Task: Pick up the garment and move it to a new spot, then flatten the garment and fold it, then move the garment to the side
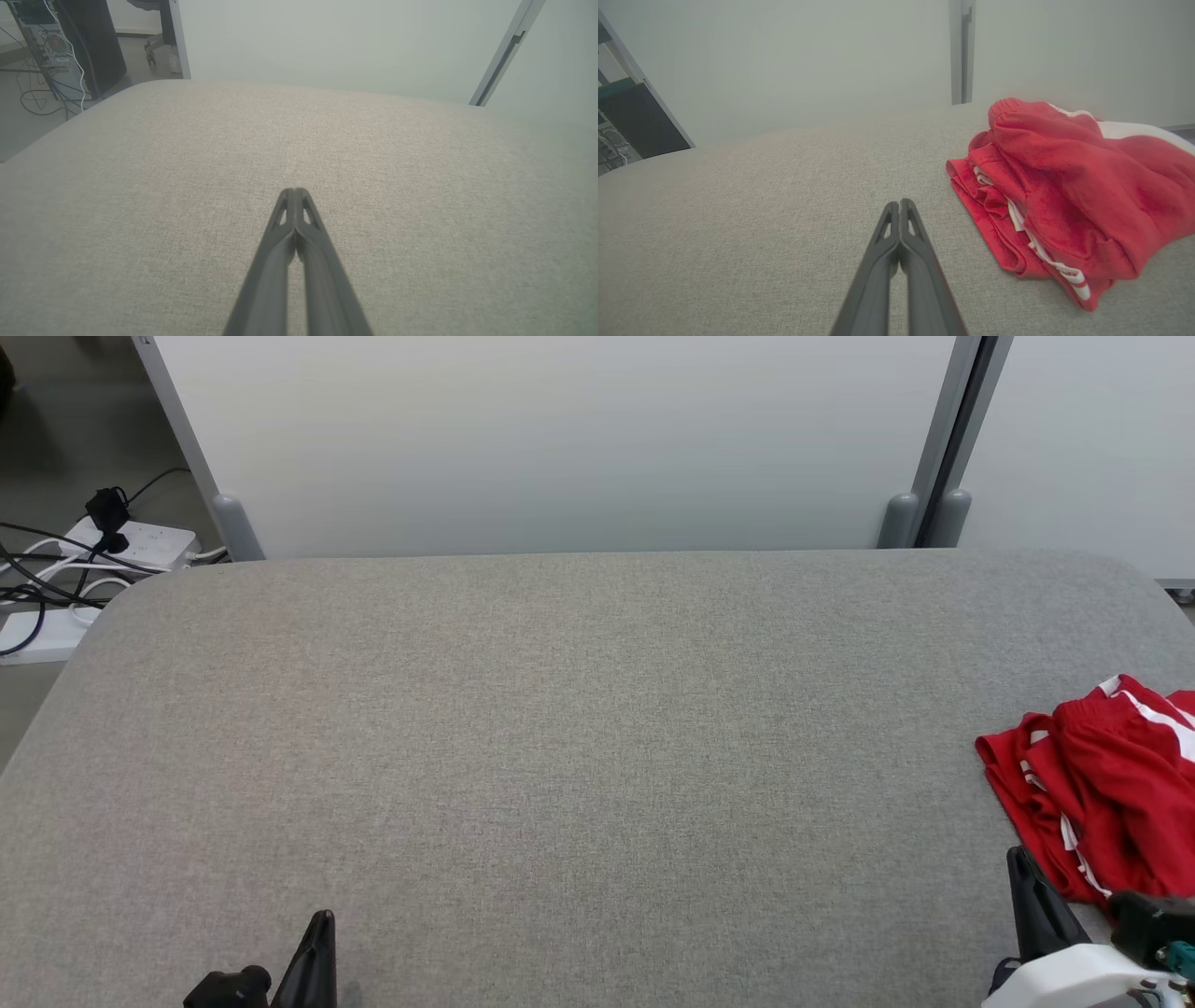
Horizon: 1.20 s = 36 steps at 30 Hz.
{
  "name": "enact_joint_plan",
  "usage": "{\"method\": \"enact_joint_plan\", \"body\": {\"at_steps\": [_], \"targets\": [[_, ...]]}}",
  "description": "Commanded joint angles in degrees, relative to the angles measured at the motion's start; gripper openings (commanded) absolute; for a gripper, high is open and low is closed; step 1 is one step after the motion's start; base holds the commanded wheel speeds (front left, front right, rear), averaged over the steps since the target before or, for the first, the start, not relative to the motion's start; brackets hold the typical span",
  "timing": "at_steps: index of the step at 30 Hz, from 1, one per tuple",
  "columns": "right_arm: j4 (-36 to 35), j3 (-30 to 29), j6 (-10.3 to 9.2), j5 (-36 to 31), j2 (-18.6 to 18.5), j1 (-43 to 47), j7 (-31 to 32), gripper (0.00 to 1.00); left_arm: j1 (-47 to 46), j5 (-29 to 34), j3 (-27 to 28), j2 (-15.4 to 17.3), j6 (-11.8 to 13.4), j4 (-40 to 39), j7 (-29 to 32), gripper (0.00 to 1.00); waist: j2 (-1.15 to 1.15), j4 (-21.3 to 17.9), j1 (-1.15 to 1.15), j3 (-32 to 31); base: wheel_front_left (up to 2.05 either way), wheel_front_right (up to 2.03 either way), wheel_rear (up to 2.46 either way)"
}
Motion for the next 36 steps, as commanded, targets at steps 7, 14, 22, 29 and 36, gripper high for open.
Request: {"method": "enact_joint_plan", "body": {"at_steps": [7, 14, 22, 29, 36], "targets": [[-2.2, -0.6, 0.03, 5.1, -0.8, -1.9, 1.0, 0.0, -2.2, -5.5, 0.8, 0.5, -0.5, -1.7, 1.1, 0.0, 0.0, 0.0, 0.03, 0.1, 0.0, 0.0, 0.0], [-2.8, -0.8, 0.05, 9.4, -0.5, -2.0, 2.0, 0.0, -2.6, -10.1, 0.9, 0.5, -0.8, -2.2, 2.1, 0.0, 0.0, 0.0, 0.0, 0.2, 0.0, 0.0, 0.0], [-3.4, -1.1, 0.06, 14.4, -0.2, -2.1, 3.2, 0.0, -3.2, -15.5, 1.2, 0.5, -1.2, -2.7, 3.3, 0.0, 0.0, 0.0, 0.0, 0.4, 0.0, 0.0, 0.0], [-4.0, -1.4, 0.08, 18.7, 0.0, -2.2, 4.2, 0.0, -3.6, -20.1, 1.5, 0.5, -1.5, -3.0, 4.5, 0.0, 0.0, 0.0, 0.0, 0.5, 0.0, 0.0, 0.0], [-4.5, -1.8, 0.09, 23.0, 0.3, -2.3, 5.2, 0.0, -4.1, -24.8, 1.8, 0.6, -1.9, -3.4, 5.6, 0.0, 0.0, -0.1, 0.0, 0.6, 0.0, 0.0, 0.0]]}}
